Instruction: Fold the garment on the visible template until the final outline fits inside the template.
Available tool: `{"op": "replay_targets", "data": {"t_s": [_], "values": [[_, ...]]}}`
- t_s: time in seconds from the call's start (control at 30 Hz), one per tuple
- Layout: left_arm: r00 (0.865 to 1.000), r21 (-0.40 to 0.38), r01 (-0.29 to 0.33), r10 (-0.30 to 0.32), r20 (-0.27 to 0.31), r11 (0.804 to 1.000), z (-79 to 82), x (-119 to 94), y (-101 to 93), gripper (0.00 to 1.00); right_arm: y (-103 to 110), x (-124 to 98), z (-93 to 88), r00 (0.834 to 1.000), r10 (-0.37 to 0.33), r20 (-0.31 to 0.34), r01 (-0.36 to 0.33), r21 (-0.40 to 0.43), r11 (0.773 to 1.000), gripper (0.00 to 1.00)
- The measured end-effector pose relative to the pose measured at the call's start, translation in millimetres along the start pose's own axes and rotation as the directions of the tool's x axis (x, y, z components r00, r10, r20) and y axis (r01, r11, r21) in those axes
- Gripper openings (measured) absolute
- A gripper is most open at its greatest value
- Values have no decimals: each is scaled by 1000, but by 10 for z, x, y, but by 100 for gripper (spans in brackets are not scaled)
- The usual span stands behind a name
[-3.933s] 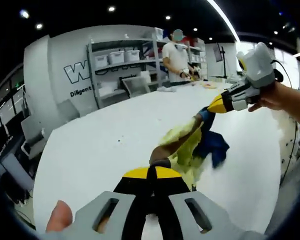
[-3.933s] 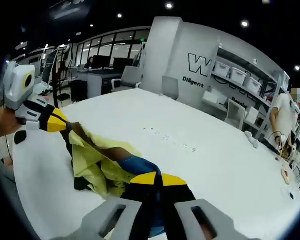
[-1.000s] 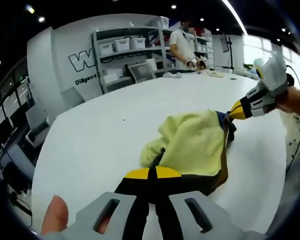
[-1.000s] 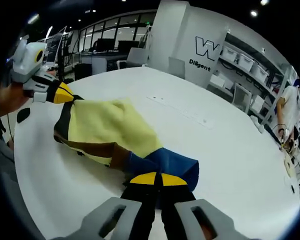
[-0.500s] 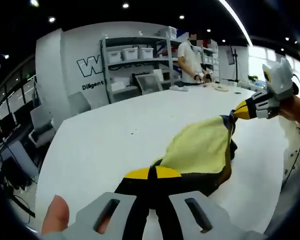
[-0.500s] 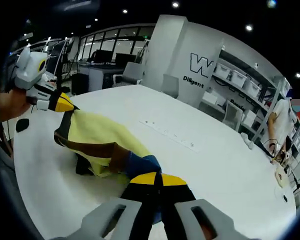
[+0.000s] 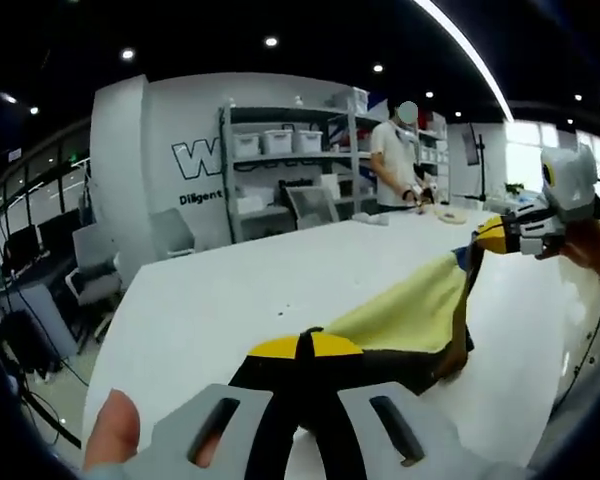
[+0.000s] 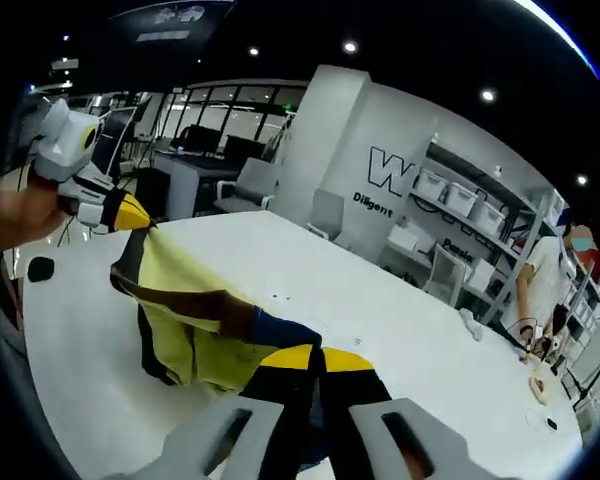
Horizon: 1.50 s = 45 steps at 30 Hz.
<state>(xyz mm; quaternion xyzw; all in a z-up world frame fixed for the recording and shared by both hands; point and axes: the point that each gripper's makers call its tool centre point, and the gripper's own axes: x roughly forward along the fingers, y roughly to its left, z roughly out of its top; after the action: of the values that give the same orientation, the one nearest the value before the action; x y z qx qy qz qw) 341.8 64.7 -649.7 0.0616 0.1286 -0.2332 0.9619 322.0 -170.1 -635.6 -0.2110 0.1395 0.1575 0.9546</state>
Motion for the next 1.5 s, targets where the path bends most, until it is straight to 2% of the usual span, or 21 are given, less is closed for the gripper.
{"op": "replay_targets", "data": {"t_s": [0.27,0.57,0.73,0.8,0.97,1.0,1.07,1.13,1.2,1.27,1.33,1.37,1.47,1.5], "values": [[998,-9,-10,10,55,1000,220,-98,21,0,-54,-88,242,998,-27,53,28,-21,999,0],[990,15,-23,21,142,1000,594,-267,12,0,-156,-285,609,986,-78,146,84,-38,996,0],[983,35,-30,23,183,999,780,-374,-9,0,-197,-433,828,974,-105,201,117,-50,992,0],[982,36,-32,24,186,999,800,-392,-14,0,-209,-468,874,971,-113,212,127,-52,991,0],[975,36,-27,19,224,999,964,-508,-61,0,-262,-593,1073,953,-140,268,160,-52,986,0],[970,24,-18,12,242,1000,1016,-535,-74,0,-278,-627,1136,945,-149,290,171,-53,984,0],[968,27,-24,17,251,999,1047,-552,-67,0,-296,-645,1174,940,-155,303,175,-41,984,0],[969,41,-31,20,246,999,1027,-506,-51,0,-308,-602,1172,940,-152,305,171,-36,985,0],[980,18,-20,16,197,1000,894,-418,-32,0,-292,-471,1048,954,-139,267,153,-30,988,0],[981,20,-20,15,195,1000,848,-375,-28,0,-269,-374,952,960,-129,247,139,-22,990,0],[988,23,-21,17,155,1000,678,-266,-11,0,-241,-266,846,968,-118,222,126,-22,992,0],[988,24,-22,18,153,999,658,-248,-4,0,-238,-249,829,969,-117,218,125,-22,992,0],[994,18,-28,26,106,999,470,-123,55,0,-208,-116,701,977,-99,187,103,-14,995,0],[995,14,-29,27,92,999,398,-68,72,0,-187,-12,602,983,-85,161,88,-7,996,0]]}}
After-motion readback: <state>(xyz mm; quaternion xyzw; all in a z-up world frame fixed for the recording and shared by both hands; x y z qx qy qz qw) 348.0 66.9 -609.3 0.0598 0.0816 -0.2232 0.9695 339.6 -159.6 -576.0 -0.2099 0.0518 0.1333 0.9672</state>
